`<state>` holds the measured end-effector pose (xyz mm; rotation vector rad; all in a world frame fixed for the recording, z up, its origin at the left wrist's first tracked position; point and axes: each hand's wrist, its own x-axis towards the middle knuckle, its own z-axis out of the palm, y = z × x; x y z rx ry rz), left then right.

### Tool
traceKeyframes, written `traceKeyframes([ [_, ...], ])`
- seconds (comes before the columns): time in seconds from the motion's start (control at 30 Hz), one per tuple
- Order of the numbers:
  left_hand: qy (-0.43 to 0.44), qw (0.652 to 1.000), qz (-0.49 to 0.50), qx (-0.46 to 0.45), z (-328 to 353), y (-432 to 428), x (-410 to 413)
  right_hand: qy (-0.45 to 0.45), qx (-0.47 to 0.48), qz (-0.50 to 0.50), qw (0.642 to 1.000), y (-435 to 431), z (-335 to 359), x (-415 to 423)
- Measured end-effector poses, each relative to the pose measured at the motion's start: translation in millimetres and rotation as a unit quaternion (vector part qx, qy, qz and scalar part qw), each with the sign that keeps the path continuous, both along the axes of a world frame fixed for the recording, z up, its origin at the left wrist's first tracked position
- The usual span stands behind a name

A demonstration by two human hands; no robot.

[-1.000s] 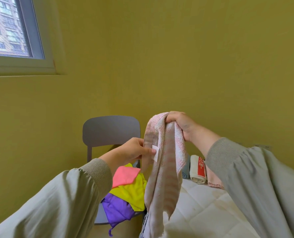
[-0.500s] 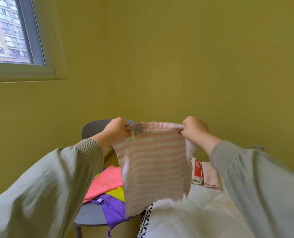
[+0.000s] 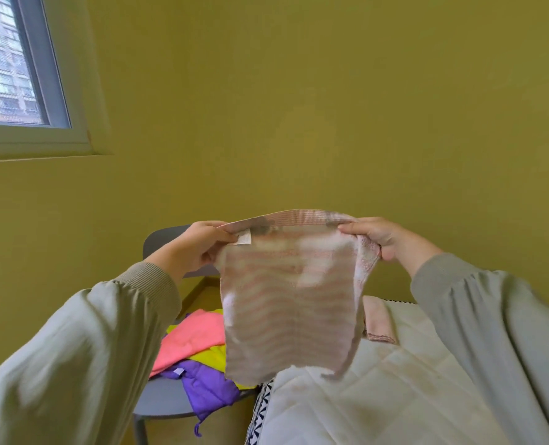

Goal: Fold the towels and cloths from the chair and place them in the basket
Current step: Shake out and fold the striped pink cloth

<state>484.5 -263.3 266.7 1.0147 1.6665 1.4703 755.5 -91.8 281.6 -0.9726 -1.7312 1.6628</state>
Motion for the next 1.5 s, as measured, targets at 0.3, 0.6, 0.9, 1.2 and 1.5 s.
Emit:
traceKeyframes([
  [0.3, 0.313, 0.94, 0.076, -0.115, -42, 43, -2, -0.357, 0.186, -0.027, 0.915, 51, -45, 2],
  [0.6, 0.616, 0.755, 0.11, -0.198, -159, 118, -18, -0.389, 0.265, -0.206, 0.858, 127, -177, -25],
  [0.9, 0.59, 0.763, 0.074, -0.253, -237, 184, -34, -0.361, 0.197, -0.253, 0.876, 168, -247, -36],
  [1.2, 0.524, 0.828, 0.135, -0.144, -222, 245, -30, -0.234, 0.202, -0.32, 0.896, 204, -240, -35],
  [1.5, 0.64, 0.768, 0.009, -0.026, -277, 208, -27, -0.249, 0.261, -0.3, 0.883, 169, -277, -8],
])
